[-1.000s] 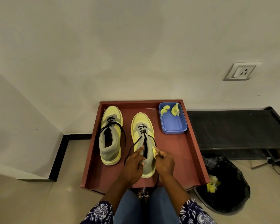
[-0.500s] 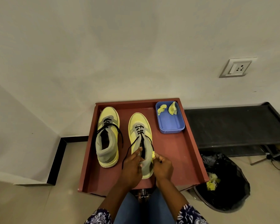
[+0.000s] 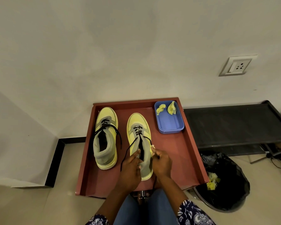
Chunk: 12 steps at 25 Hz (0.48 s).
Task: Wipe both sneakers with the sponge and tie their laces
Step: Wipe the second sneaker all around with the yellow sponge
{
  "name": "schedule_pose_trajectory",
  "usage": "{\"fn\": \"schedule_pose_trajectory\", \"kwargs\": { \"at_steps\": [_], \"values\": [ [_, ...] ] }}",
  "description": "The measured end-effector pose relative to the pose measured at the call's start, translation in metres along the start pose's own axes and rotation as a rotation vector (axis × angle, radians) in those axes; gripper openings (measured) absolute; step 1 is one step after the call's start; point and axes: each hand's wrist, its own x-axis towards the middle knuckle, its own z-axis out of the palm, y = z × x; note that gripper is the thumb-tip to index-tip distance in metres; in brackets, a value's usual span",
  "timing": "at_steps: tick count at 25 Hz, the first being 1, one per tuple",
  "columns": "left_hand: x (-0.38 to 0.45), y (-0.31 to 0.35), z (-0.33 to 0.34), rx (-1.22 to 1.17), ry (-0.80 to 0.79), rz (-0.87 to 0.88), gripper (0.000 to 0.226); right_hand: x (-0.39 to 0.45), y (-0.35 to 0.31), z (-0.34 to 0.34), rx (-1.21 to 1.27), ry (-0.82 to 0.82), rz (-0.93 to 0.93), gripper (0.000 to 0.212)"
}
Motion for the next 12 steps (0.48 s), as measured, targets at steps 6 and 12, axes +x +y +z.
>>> {"fn": "schedule_pose_trajectory", "kwargs": {
  "at_steps": [6, 12],
  "values": [
    [0.000, -0.002, 0.003, 0.017, 0.002, -0.020, 0.022, -0.036, 0.027, 0.008, -0.013, 0.022, 0.141, 0.023],
    [0.001, -0.003, -0.003, 0.016, -0.059, 0.011, 0.036, -0.003, 0.014, 0.006, 0.110, -0.023, 0.334, 0.033]
  ]
}}
